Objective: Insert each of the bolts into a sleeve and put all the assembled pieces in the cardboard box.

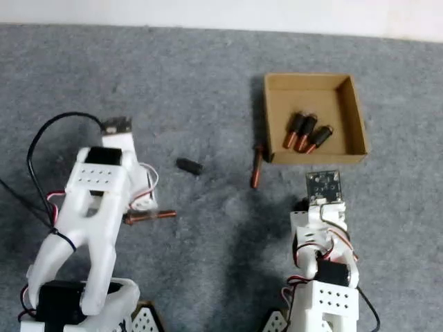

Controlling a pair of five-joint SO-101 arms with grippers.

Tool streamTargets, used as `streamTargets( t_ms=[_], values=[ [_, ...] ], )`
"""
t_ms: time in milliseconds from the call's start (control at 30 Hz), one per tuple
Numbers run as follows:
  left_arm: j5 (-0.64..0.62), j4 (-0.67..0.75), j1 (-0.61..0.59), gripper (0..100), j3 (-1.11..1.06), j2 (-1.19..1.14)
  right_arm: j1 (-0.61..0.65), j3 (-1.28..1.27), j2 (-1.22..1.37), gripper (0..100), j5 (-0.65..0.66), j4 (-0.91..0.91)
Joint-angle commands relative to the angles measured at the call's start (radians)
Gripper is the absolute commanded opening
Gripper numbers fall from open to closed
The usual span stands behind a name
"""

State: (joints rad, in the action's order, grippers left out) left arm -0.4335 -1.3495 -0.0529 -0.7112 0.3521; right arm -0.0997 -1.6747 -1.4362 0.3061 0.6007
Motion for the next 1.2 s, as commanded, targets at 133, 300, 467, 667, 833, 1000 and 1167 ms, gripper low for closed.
streamTargets(
  t_ms=[133, 300, 467, 667, 833, 1000, 1167],
  values=[
    [-0.336, 0.071, -0.002, 19, -0.022, 0.028, -0.004, -0.128, -0.012, 0.6, 0.008, -0.021],
    [-0.390, 0.226, 0.021, 19, -0.125, 0.028, -0.004, -0.128, -0.012, 0.6, 0.009, -0.019],
    [-0.422, 0.334, 0.033, 19, -0.226, 0.028, -0.004, -0.128, -0.012, 0.6, 0.009, -0.019],
    [-0.425, 0.356, 0.031, 19, -0.268, 0.027, -0.004, -0.128, -0.010, 0.6, 0.009, -0.019],
    [-0.425, 0.445, 0.030, 19, -0.311, 0.027, -0.004, -0.128, -0.010, 0.6, 0.009, -0.019],
    [-0.463, 0.629, 0.025, 18, -0.406, 0.027, -0.004, -0.128, -0.008, 0.6, 0.009, -0.019],
    [-0.482, 0.698, 0.025, 18, -0.437, 0.027, -0.004, -0.128, -0.007, 0.6, 0.009, -0.019]
  ],
)
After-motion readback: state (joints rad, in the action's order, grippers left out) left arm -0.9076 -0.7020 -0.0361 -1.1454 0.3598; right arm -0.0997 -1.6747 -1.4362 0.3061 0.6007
